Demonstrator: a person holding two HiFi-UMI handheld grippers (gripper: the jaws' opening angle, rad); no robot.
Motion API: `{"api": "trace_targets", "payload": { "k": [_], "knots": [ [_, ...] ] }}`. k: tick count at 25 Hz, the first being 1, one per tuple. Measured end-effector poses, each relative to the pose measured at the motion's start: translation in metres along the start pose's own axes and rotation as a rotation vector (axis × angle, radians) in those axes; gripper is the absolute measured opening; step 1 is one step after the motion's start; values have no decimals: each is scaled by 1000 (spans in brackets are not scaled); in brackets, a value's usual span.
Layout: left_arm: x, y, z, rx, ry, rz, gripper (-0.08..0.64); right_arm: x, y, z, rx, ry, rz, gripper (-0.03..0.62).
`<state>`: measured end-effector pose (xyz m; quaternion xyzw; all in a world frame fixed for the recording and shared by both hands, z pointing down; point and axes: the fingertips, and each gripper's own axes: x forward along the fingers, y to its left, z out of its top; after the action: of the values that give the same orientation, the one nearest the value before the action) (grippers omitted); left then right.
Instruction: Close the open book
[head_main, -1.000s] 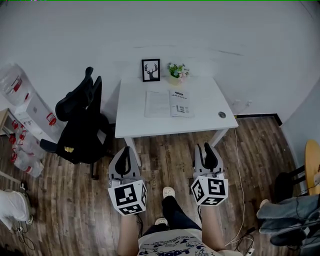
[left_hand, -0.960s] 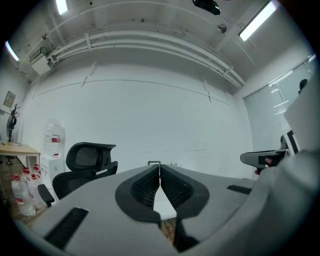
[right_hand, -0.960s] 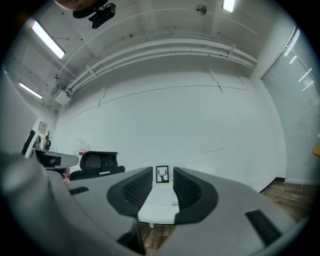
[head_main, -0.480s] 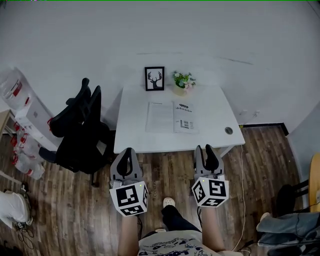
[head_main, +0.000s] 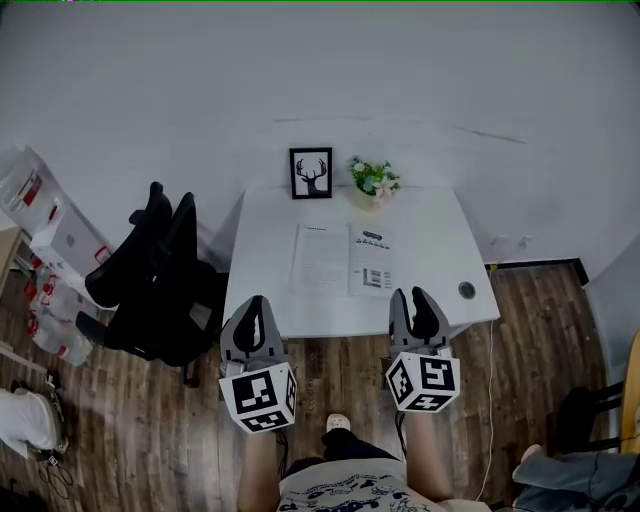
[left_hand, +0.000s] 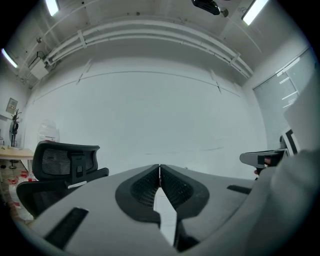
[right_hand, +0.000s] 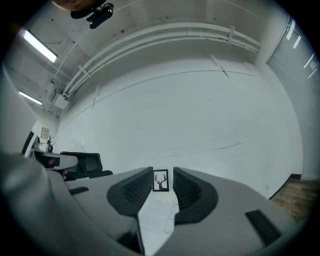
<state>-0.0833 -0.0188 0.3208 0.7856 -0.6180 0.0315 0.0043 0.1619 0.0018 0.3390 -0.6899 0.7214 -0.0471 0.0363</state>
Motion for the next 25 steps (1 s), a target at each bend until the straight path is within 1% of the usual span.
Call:
{"api": "trace_targets", "payload": {
  "k": [7,17,21,25],
  "knots": [
    [36,-2,-5,-5,11,15,28,34,-18,-3,-1,9,4,120],
    [65,2,-23,-11,55,20,28,63,-29,-17,14,42,-14,120],
    [82,5,-27,-13,62,12,28,77,-30,-23,21,52,-23,120],
    [104,6,-29,-12,66,-15,28,93,-32,-28,32,63,-46,120]
  ]
}}
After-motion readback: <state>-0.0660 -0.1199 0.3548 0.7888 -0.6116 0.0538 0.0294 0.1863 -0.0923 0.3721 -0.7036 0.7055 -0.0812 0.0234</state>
